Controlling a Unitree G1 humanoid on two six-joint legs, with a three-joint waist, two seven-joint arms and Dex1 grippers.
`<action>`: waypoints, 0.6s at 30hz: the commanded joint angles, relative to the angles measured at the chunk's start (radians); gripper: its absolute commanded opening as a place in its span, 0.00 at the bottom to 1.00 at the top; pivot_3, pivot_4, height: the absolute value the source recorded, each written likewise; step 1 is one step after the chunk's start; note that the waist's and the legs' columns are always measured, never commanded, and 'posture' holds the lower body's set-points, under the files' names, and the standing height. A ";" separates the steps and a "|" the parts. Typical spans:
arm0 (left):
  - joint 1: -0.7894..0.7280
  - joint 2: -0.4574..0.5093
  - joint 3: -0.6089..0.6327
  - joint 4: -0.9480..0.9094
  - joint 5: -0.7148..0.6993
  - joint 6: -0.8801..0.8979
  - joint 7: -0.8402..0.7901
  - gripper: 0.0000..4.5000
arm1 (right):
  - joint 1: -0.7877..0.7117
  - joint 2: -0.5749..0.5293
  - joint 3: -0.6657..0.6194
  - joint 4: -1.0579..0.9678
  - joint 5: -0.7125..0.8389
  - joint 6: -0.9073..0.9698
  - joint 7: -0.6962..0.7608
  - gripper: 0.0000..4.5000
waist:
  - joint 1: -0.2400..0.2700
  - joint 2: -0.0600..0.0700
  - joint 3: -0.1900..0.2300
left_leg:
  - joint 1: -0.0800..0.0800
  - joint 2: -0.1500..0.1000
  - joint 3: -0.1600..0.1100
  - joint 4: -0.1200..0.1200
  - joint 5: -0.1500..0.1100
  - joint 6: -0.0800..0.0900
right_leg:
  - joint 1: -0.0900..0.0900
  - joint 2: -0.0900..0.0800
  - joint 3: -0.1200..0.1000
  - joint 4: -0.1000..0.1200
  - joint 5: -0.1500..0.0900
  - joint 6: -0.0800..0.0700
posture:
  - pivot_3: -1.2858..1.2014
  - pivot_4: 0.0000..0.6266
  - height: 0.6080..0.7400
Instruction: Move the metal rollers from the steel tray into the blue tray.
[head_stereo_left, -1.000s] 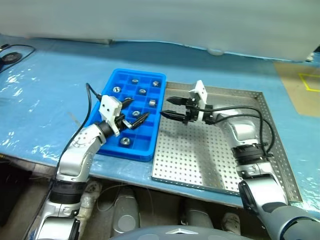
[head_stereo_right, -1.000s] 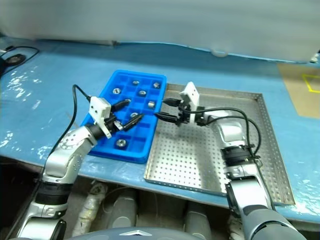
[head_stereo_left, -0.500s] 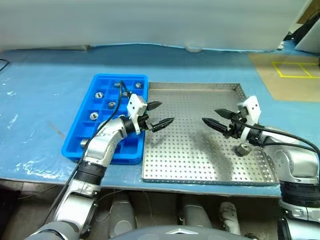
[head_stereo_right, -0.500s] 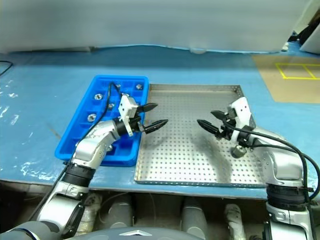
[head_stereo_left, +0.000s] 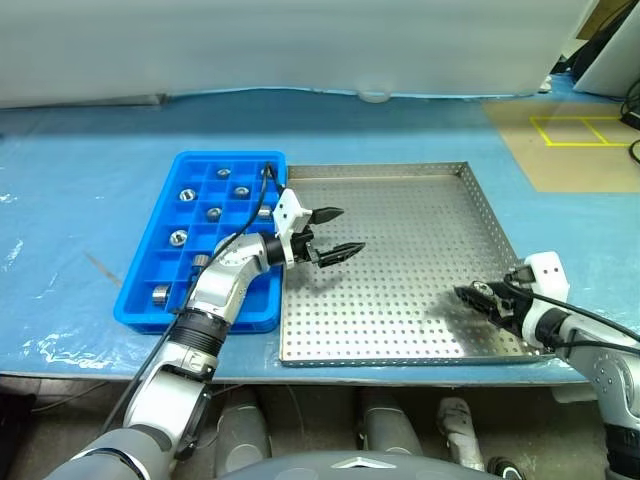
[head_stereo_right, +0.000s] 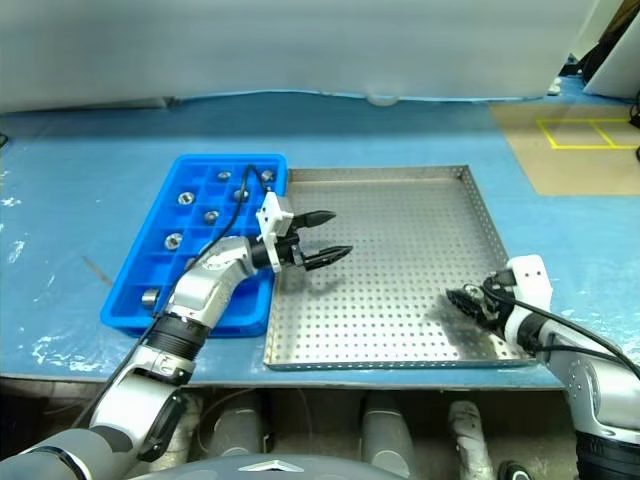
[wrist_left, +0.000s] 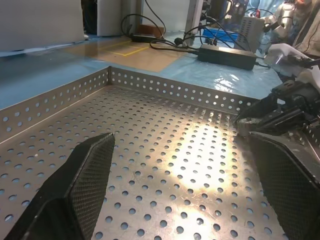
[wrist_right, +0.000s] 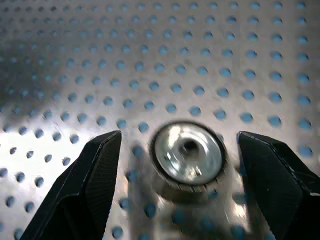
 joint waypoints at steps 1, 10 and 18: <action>-0.024 -0.004 0.006 0.010 0.009 -0.036 -0.014 1.00 | 0.027 -0.023 -0.017 -0.025 -0.015 0.012 -0.034 0.73 | -0.001 -0.001 0.000 | 0.000 0.000 0.000 0.000 0.000 0.000 | 0.000 0.000 0.000 0.000 0.000 0.000 | 0.36 0.24 1.00; -0.038 0.019 0.053 0.029 0.025 -0.071 0.025 1.00 | -0.094 0.002 0.023 -0.014 0.025 -0.103 -0.004 0.36 | -0.017 -0.001 0.000 | -0.002 -0.001 0.000 0.001 0.000 0.000 | -0.001 0.000 0.001 -0.001 0.000 0.002 | 0.38 0.24 1.00; 0.016 0.076 0.153 -0.099 -0.004 -0.005 0.132 1.00 | -0.382 0.077 0.185 0.051 0.090 -0.184 0.103 0.36 | -0.013 -0.001 0.000 | -0.003 0.000 0.000 0.000 0.000 0.000 | -0.003 0.000 0.000 0.000 0.004 -0.004 | 0.46 0.24 1.00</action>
